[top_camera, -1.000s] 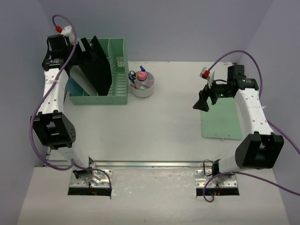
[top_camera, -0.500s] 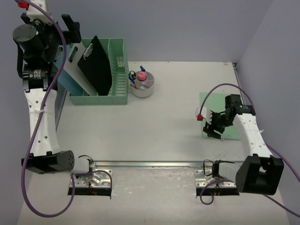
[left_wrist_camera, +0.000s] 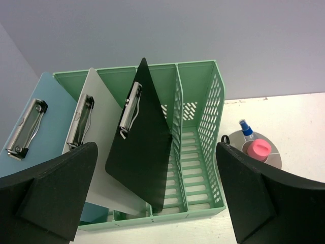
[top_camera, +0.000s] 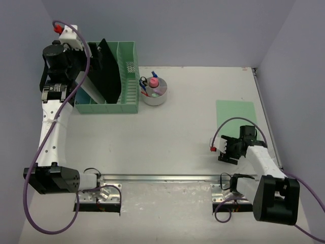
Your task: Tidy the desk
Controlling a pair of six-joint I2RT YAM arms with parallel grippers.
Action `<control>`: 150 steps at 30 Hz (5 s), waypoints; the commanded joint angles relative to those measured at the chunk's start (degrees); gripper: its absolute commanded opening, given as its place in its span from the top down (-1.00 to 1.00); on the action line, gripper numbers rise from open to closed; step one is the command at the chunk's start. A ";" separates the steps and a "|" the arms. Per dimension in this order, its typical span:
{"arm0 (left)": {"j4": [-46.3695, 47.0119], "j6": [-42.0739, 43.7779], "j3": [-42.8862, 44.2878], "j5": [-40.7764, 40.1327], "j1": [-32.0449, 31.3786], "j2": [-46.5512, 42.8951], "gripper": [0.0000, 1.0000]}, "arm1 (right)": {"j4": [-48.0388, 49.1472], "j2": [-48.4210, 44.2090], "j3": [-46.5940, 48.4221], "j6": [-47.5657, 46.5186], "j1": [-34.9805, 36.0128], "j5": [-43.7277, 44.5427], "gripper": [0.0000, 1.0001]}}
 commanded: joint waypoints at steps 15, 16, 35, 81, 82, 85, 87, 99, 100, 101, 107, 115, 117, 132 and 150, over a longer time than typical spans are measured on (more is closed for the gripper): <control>2.50 -2.34 3.29 -0.14 -0.13 2.08 -1.00 | 34.04 -5.11 -20.86 -7.96 -0.28 -2.75 0.90; 2.50 -2.60 2.94 0.12 -0.13 2.08 -1.00 | 32.11 -5.72 -20.07 -8.05 -0.28 -3.27 0.97; 5.32 21.11 -21.40 33.87 -17.52 -5.83 -0.92 | -22.83 -4.85 31.43 -1.90 0.33 -29.99 0.98; 33.00 14.02 -23.42 31.41 -49.89 13.68 1.00 | -16.06 0.24 43.30 23.87 12.73 -37.39 -0.32; 33.09 13.23 -24.04 32.02 -49.10 12.72 1.00 | -18.77 1.12 43.83 22.29 12.47 -35.03 -0.35; 32.21 10.06 -25.62 34.13 -43.66 11.14 1.00 | -22.38 2.00 44.27 18.24 9.76 -34.12 -0.44; 31.86 9.79 -26.33 35.10 -41.63 9.73 1.00 | -25.11 2.62 44.71 15.34 7.30 -34.57 -0.50; 28.96 14.98 -30.81 38.80 -39.33 4.01 1.00 | -25.05 8.07 46.47 12.34 3.76 -41.06 0.09; 29.22 14.89 -30.81 39.06 -39.51 3.92 0.99 | -24.51 8.07 46.21 12.51 3.68 -41.59 0.34; 29.22 14.54 -30.73 39.23 -39.42 3.84 0.97 | -24.25 8.07 46.12 12.43 3.68 -41.95 0.44; 29.31 13.57 -29.50 40.03 -39.42 4.10 0.00 | -28.45 9.65 48.31 8.75 3.68 -45.46 0.97; 26.94 18.74 -23.18 41.52 -40.03 4.71 -0.35 | -34.35 11.06 50.86 3.30 3.76 -46.26 0.97; 23.87 21.03 -21.07 41.96 -40.56 5.41 -0.31 | -34.44 10.88 50.78 2.59 3.76 -46.34 0.97; 15.25 28.07 -13.15 41.09 -45.04 12.80 0.01 | -35.41 10.27 50.25 -0.05 3.76 -46.61 0.97; 16.04 24.92 -11.30 39.59 -45.48 13.50 1.00 | -35.23 10.18 49.55 -0.06 3.68 -46.35 0.97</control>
